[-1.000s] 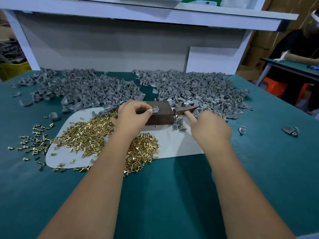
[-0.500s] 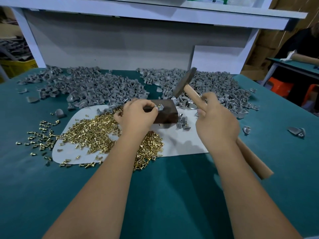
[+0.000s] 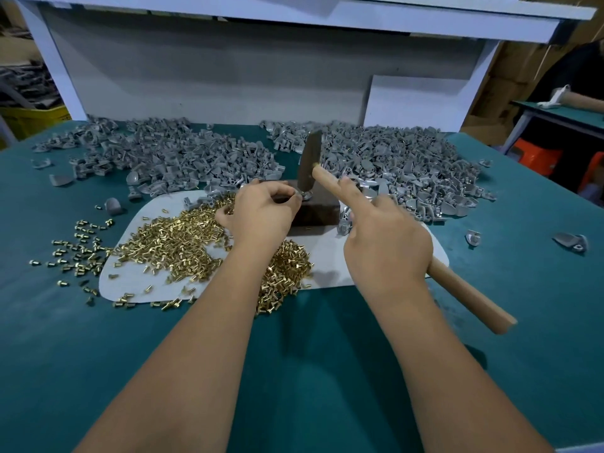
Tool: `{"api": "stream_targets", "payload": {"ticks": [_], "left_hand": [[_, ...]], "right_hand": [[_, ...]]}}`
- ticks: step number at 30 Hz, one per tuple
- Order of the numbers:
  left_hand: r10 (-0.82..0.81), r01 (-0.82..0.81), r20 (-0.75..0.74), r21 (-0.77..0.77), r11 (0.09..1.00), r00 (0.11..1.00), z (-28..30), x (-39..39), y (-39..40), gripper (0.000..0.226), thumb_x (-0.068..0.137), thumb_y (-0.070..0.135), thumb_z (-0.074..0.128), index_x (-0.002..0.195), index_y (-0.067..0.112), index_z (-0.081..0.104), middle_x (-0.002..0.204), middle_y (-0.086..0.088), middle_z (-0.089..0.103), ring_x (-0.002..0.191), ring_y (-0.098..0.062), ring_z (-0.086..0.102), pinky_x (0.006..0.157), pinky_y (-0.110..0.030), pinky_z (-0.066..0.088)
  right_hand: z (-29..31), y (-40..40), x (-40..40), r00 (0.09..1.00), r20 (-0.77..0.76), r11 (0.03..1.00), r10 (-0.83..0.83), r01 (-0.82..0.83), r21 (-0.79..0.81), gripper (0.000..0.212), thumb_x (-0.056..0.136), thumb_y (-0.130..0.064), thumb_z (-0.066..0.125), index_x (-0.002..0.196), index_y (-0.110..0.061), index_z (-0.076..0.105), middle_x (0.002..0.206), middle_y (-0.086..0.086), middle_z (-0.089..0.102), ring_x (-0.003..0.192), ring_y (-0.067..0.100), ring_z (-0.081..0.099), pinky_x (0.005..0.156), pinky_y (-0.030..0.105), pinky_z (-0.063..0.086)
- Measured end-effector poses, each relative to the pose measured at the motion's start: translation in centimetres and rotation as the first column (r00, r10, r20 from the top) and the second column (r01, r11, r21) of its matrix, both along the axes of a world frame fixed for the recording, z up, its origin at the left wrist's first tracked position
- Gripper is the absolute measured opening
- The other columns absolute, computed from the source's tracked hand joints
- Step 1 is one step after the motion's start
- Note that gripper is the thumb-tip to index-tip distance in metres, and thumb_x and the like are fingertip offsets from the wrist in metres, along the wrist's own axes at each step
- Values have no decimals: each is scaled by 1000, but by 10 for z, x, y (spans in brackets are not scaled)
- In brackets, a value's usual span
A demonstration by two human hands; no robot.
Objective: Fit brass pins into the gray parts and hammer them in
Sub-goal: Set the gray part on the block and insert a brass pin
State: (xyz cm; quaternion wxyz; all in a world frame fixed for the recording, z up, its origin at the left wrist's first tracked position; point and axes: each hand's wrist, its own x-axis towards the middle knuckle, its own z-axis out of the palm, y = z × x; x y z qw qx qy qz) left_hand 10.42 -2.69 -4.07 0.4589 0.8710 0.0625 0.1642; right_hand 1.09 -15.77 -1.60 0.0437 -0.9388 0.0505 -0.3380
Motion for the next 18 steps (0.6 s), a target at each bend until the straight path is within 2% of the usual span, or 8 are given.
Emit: {"api": "stream_targets", "payload": {"ticks": [3,4,6,8,11,15,18], "left_hand": [[-7,6,30,24,1000,1000,-2,0,0,26,83,46,73,60,46,60,98,27,66,127,-11,47,108,-55,19],[-9,8,40,35,999,999,-3,0,0,27,83,46,72,60,47,59,94,27,64,126,-12,48,107,-55,19],[-6,6,36,23,1000,999,-3,0,0,27,83,47,72,59,46,60,91,29,62,126,-11,48,108,-55,19],[-8,7,29,11,1000,1000,-3,0,0,24,84,47,71,61,46,62,97,31,65,128,-11,47,108,-55,18],[-5,3,47,61,998,999,-4,0,0,22,85,46,71,65,45,61,105,26,68,128,-13,48,108,-57,17],[11,-13,32,72,997,999,-3,0,-1,23,84,49,70,64,46,61,109,25,68,129,-12,48,109,-53,15],[15,-19,40,102,995,999,-5,2,-1,24,85,47,70,64,46,59,114,21,69,130,-11,48,110,-53,14]], "right_hand": [[3,3,-3,996,85,998,-1,-5,67,66,81,-3,65,139,-27,48,80,11,57,60,23,39,49,28,29],[3,4,-3,993,116,997,-4,-5,77,66,79,-1,67,138,-24,50,77,12,57,58,23,41,48,28,30],[2,4,-3,998,59,1000,-4,3,13,67,81,-3,64,140,-27,46,83,11,59,62,27,50,50,29,30],[0,3,-3,999,-29,1000,-25,25,7,66,86,-8,58,144,-32,38,92,9,60,71,28,54,53,31,29],[2,3,-6,999,27,997,-34,32,76,64,82,-3,63,141,-25,46,83,12,58,63,28,51,49,29,31],[-1,1,-4,999,-43,999,-33,33,-5,66,86,-8,57,145,-31,37,94,9,59,75,29,56,54,31,30],[3,6,-7,998,8,998,-59,59,29,66,77,1,66,137,-22,51,80,13,58,61,30,53,49,29,31]]}}
